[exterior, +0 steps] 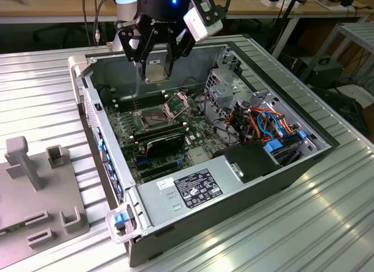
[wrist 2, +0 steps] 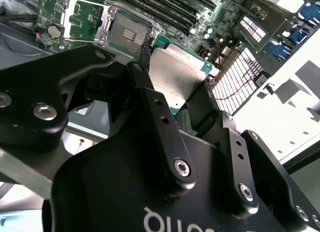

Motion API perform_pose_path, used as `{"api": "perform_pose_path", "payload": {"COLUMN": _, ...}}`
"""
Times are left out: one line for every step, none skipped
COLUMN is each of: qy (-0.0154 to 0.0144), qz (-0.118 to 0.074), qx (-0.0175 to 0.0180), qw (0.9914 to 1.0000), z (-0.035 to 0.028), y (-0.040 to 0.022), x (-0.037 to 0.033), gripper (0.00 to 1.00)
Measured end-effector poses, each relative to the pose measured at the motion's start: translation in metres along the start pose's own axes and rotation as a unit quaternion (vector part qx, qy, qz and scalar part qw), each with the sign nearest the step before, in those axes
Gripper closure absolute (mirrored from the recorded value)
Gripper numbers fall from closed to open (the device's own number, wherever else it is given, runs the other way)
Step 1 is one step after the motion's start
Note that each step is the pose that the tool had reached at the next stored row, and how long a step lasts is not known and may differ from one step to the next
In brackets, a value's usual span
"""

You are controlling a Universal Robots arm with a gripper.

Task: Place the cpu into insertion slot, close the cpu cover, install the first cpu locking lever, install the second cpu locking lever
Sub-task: 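Place the cpu into insertion slot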

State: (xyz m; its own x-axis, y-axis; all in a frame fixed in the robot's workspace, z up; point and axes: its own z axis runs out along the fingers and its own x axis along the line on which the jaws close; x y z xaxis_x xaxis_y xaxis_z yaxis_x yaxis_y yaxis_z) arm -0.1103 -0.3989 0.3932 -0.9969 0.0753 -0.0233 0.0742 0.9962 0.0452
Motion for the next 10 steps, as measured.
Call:
{"api": "perform_pose_path", "payload": {"qy": 0.0, "qz": 0.0, "qx": 0.0, "qw": 1.0, "z": 0.0, "y": 0.0, "x": -0.0004, "gripper": 0.45}}
{"api": "perform_pose_path", "payload": {"qy": 0.0, "qz": 0.0, "qx": 0.0, "qw": 1.0, "z": 0.0, "y": 0.0001, "x": -0.0007, "gripper": 0.45}}
{"api": "perform_pose_path", "payload": {"qy": 0.0, "qz": 0.0, "qx": 0.0, "qw": 1.0, "z": 0.0, "y": 0.0001, "x": -0.0013, "gripper": 0.45}}
{"api": "perform_pose_path", "payload": {"qy": 0.0, "qz": 0.0, "qx": 0.0, "qw": 1.0, "z": 0.0, "y": 0.0001, "x": -0.0019, "gripper": 0.45}}
{"api": "perform_pose_path", "payload": {"qy": 0.0, "qz": 0.0, "qx": 0.0, "qw": 1.0, "z": 0.0001, "y": 0.0002, "x": -0.0028, "gripper": 0.45}}
{"api": "perform_pose_path", "payload": {"qy": 0.0, "qz": 0.0, "qx": 0.0, "qw": 1.0, "z": 0.0001, "y": 0.0003, "x": -0.0034, "gripper": 0.45}}
{"api": "perform_pose_path", "payload": {"qy": 0.0, "qz": 0.0, "qx": 0.0, "qw": 1.0, "z": 0.0001, "y": 0.0003, "x": -0.0042, "gripper": 0.45}}
{"api": "perform_pose_path", "payload": {"qy": 0.0, "qz": 0.0, "qx": 0.0, "qw": 1.0, "z": 0.0001, "y": 0.0004, "x": -0.005, "gripper": 0.45}}
{"api": "perform_pose_path", "payload": {"qy": 0.0, "qz": 0.0, "qx": 0.0, "qw": 1.0, "z": 0.0001, "y": 0.0004, "x": -0.0058, "gripper": 0.45}}
{"api": "perform_pose_path", "payload": {"qy": 0.0, "qz": 0.0, "qx": 0.0, "qw": 1.0, "z": 0.0002, "y": 0.0005, "x": -0.0067, "gripper": 0.45}}
